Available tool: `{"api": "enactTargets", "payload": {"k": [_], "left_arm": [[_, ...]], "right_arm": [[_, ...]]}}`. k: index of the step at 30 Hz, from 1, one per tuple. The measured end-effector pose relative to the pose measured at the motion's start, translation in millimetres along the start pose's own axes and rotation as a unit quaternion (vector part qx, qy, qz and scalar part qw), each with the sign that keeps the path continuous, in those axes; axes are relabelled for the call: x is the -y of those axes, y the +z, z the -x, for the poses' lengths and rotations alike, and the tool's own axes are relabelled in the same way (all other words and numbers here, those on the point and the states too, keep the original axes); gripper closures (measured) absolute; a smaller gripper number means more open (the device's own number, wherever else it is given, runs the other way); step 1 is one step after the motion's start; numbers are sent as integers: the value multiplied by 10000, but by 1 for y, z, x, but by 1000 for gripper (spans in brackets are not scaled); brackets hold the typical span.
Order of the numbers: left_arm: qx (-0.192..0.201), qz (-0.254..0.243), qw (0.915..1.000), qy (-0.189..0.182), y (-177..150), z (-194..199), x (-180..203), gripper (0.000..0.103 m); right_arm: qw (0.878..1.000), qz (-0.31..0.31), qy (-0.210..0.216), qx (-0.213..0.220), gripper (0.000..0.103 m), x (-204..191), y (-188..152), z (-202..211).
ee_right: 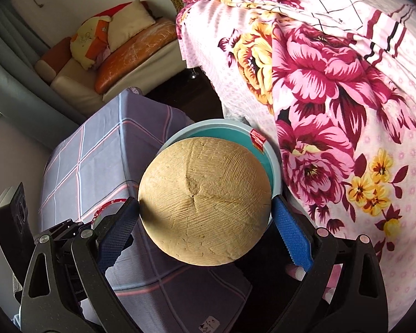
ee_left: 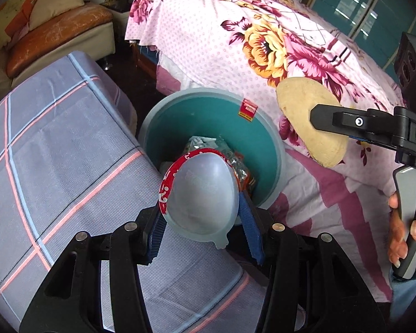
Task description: Collect trash
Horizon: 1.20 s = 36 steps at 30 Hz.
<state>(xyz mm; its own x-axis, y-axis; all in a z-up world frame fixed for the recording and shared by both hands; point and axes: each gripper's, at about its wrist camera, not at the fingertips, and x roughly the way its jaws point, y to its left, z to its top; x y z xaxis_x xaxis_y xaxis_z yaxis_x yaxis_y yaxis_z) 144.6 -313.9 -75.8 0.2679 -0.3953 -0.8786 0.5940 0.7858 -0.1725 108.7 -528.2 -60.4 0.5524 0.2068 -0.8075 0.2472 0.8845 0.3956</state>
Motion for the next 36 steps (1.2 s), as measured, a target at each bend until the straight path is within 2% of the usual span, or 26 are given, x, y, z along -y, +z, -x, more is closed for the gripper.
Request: {"api": "enactTargets", "payload": {"k": [2,5,8,15,20,29,36], "left_arm": [[-8,15,10000,-6,3,-4,1,49],[15,86,10000,28,7,-7,0,26],[108,122,9998,107,8,-4,-3,15],[112,300,9994,149,3,0,-16,13],[55,498,9985,216,-3,4,-29,11],[153,705,9966,407,-18,25,-38,9],[259,891,9943,529,-29,50,-39,7]], "right_arm": [[10000,-29,-19,-7,12,2,2,-1],[10000,-21,-60,-29,12,3,5,-3],[9999,11,-90,-65,12,1,7,-7],[9997,84,-124,-187,11,-7,12,-23],[9994,-11,17,-347,11,-13,13,-34],[9996,157,-134,-206,10,-26,5,-16],[9979,525,-366,-103,7,-45,-15,10]]}}
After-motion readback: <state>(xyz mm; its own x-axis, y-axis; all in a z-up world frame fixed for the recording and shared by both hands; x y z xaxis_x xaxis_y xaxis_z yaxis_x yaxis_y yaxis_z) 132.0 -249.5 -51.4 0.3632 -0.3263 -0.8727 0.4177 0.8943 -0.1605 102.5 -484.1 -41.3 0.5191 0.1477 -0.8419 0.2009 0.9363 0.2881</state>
